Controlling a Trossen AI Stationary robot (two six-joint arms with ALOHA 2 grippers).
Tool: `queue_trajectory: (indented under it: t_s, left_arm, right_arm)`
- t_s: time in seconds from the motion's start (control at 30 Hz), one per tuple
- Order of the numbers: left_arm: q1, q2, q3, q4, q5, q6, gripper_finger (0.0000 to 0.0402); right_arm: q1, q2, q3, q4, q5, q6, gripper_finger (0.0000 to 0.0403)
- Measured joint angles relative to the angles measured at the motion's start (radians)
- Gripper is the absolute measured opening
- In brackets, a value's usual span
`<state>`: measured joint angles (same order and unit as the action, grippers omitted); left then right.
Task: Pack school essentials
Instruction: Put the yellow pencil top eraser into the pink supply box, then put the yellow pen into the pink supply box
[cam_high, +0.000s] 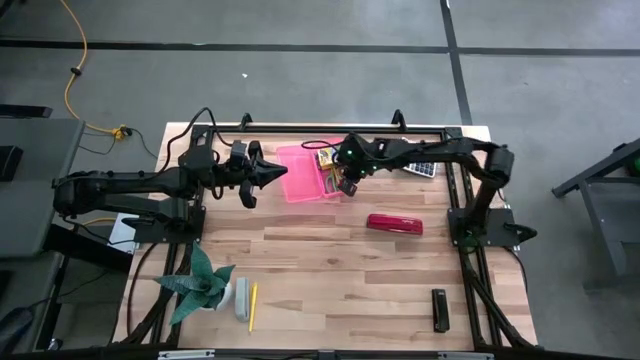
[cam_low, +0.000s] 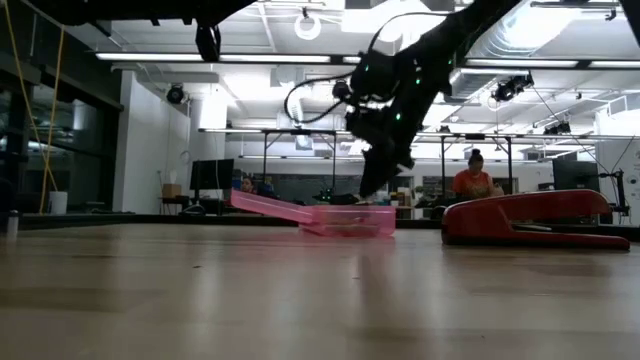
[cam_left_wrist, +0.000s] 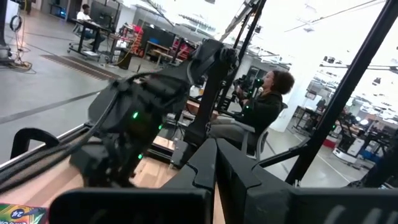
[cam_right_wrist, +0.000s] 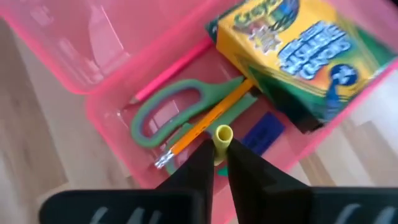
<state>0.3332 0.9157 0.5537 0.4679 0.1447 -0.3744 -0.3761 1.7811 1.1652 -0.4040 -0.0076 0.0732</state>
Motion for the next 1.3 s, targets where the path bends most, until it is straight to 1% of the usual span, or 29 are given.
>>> queue_trajectory:
  t_s: [0.1, 0.23, 0.43, 0.5, 0.57, 0.63, 0.7, 0.77, 0.9, 0.97, 1.03, 1.1, 1.3]
  left_arm:
    - [0.0, 0.0, 0.0, 0.0, -0.007, 0.002, 0.0]
    - [0.0, 0.0, 0.0, 0.0, -0.007, 0.003, 0.0]
    - [0.0, 0.0, 0.0, 0.0, -0.007, 0.007, 0.0]
    - [0.0, 0.0, 0.0, 0.0, -0.007, 0.016, 0.0]
    - [0.0, 0.0, 0.0, -0.011, -0.006, 0.019, 0.0]
    - [0.0, 0.0, 0.0, -0.037, 0.0, 0.022, 0.0]
    - [0.0, 0.0, 0.0, -0.074, 0.0, 0.022, 0.0]
    - [0.0, 0.0, 0.0, -0.106, 0.0, 0.021, 0.0]
    - [0.0, 0.0, 0.0, -0.123, 0.0, 0.027, 0.0]
    - [0.0, 0.0, 0.0, -0.123, 0.0, 0.04, 0.0]
    - [0.0, 0.0, 0.0, -0.123, 0.0, 0.05, 0.0]
    - [0.0, 0.0, 0.0, -0.124, 0.001, 0.057, 0.0]
    - [-0.002, 0.0, 0.0, -0.143, 0.001, 0.073, 0.0]
  right_arm:
    - [-0.004, 0.045, 0.0, 0.024, -0.003, -0.002, 0.0042]
    - [-0.004, 0.062, 0.0, 0.05, 0.001, -0.003, 0.0072]
    - [-0.004, 0.034, 0.0, 0.048, 0.005, -0.033, 0.0142]
    - [-0.006, -0.001, 0.0, 0.015, -0.024, -0.049, 0.0163]
    - [-0.006, -0.05, -0.006, -0.003, -0.088, -0.047, 0.0176]
    - [-0.001, -0.121, -0.045, 0.034, -0.154, -0.026, 0.0182]
    - [0.02, -0.204, -0.124, 0.127, -0.205, 0.016, 0.0184]
    - [0.058, -0.302, -0.234, 0.271, -0.232, 0.084, 0.0183]
    - [0.15, -0.478, -0.441, 0.682, -0.223, 0.193, 0.0177]
    - [0.19, -0.534, -0.517, 0.87, -0.204, 0.186, 0.0173]
    - [0.222, -0.576, -0.575, 1.0, -0.185, 0.144, 0.0172]
    - [0.248, -0.607, -0.606, 1.073, -0.168, 0.102, 0.0172]
    - [0.289, -0.644, -0.617, 1.082, -0.158, 0.081, 0.0172]
